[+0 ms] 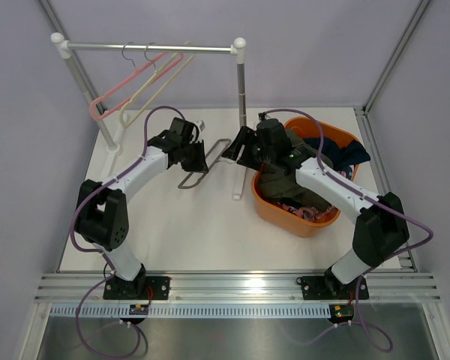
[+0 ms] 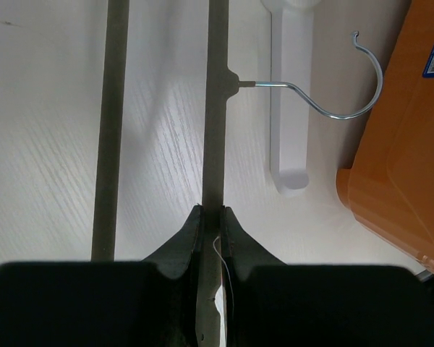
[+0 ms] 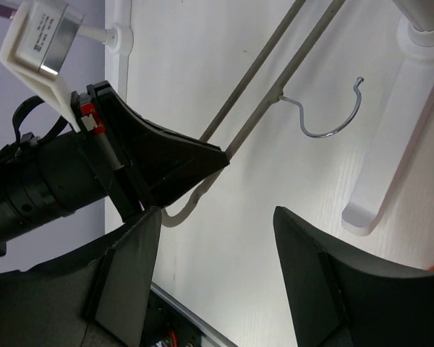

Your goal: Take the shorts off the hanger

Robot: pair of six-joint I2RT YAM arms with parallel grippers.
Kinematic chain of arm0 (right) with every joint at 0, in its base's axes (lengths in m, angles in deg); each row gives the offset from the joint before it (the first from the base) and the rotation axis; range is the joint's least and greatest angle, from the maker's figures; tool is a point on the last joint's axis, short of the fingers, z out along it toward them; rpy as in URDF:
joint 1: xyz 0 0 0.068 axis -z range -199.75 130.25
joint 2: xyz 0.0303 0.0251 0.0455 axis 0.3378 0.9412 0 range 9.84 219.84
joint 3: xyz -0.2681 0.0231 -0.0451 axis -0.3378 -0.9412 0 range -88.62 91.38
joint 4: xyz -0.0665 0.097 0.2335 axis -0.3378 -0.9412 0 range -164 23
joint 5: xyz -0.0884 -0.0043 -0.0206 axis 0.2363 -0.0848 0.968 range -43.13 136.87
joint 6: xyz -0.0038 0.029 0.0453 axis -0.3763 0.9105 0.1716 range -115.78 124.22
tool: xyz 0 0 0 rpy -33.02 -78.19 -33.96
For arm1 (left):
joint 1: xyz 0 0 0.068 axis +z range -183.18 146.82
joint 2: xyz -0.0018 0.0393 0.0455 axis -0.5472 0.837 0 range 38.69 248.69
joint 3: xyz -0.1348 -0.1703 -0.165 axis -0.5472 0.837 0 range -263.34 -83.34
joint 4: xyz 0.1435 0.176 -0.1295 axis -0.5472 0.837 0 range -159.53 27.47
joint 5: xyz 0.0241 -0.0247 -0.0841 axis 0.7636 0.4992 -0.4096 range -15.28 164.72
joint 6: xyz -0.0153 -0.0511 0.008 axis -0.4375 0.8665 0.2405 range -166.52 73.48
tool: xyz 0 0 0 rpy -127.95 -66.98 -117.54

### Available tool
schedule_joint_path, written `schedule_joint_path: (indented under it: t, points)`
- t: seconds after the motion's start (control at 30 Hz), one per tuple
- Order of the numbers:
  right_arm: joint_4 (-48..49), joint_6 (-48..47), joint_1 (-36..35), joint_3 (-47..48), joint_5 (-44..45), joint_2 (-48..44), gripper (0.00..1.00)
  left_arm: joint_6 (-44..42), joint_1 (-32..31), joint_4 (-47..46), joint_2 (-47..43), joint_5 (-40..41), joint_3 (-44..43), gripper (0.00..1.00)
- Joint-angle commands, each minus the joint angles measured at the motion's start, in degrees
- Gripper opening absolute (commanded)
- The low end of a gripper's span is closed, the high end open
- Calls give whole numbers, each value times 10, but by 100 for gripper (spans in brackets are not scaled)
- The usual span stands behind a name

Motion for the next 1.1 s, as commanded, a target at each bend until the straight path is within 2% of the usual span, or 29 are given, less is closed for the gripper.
schedule_joint_path:
  t: [0.0,0.37,0.57,1.07]
  points:
    - [38,65,-6,29,20,27,71,12,5,-38,5,-24,-31,0]
    - [7,172,-6,49,67,96,64,17,9,-47,16,-36,-37,0]
    - [-18,211,-4,60,119,118,64,15,9,-51,16,-41,-36,0]
    - [-79,232,12,137,171,196,57,7,17,-43,11,-48,-37,0]
